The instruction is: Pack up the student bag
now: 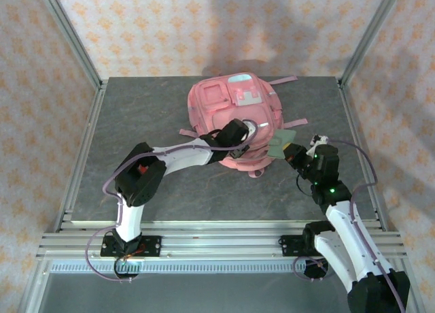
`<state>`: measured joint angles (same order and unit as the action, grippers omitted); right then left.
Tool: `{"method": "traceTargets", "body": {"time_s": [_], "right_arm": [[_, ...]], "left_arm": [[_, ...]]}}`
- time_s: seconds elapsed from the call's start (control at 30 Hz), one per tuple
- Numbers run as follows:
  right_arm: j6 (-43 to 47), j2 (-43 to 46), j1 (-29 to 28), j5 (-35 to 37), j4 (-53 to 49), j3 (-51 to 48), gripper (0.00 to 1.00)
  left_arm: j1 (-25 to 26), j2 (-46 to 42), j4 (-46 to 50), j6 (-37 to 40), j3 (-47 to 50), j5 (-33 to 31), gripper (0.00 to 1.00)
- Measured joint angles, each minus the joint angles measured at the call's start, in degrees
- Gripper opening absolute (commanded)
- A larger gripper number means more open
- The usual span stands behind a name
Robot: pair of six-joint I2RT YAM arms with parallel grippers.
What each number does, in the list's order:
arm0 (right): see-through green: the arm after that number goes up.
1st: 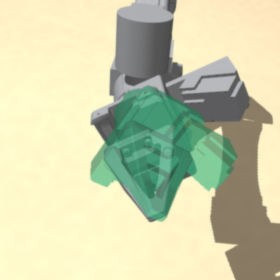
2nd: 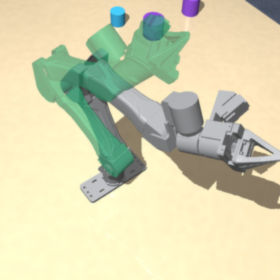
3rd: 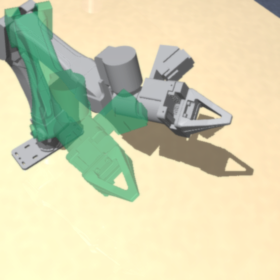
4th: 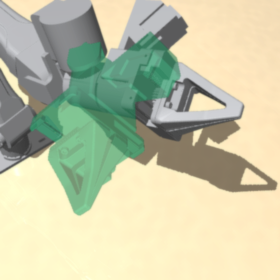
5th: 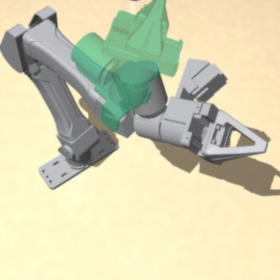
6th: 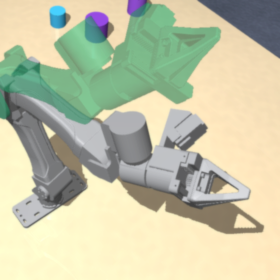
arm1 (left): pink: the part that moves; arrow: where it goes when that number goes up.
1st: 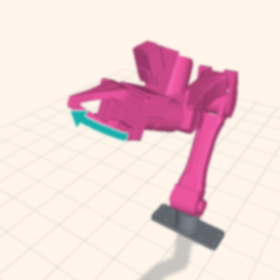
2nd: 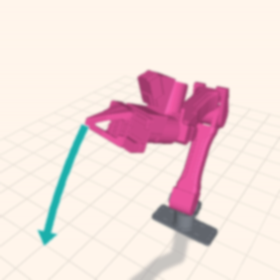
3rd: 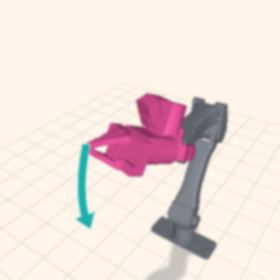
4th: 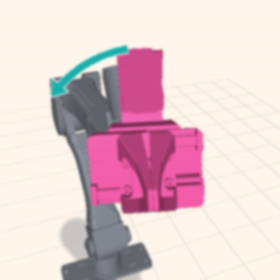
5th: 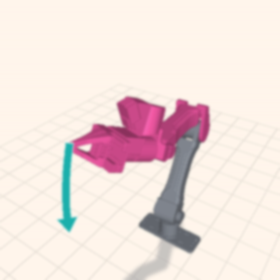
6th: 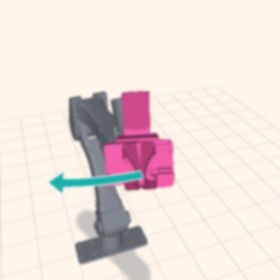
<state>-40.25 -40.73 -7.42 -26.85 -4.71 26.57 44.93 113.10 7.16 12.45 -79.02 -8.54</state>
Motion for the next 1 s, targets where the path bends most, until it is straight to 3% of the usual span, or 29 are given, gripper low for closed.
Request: {"method": "traceTargets", "body": {"time_s": [0.07, 0.17, 0.27, 0.7, 1.0], "right_arm": [[0.0, -0.1, 0.0, -0.2, 0.0, -0.2, 0.00], [0.0, -0.5, 0.1, -0.5, 0.0, -0.2, 0.00], [0.0, -0.8, 0.1, -0.7, 0.1, -0.2, 0.00], [-1.8, -2.6, 0.1, -4.3, 4.1, -4.2, 0.00], [-5.5, -10.8, -2.7, -12.6, 16.8, -6.1, 0.00]], "left_arm": [[0.4, 1.2, 0.2, 0.9, -0.7, -1.0, 0.57], [0.9, 2.2, 1.0, 1.8, -2.0, -1.4, 0.25], [1.4, 2.2, 1.7, 2.5, -3.0, -1.4, 0.01], [1.0, 0.4, 6.0, 1.9, -7.0, -2.2, 0.00], [-0.1, -2.3, 10.7, -0.9, -14.3, -2.6, 0.00]]}}
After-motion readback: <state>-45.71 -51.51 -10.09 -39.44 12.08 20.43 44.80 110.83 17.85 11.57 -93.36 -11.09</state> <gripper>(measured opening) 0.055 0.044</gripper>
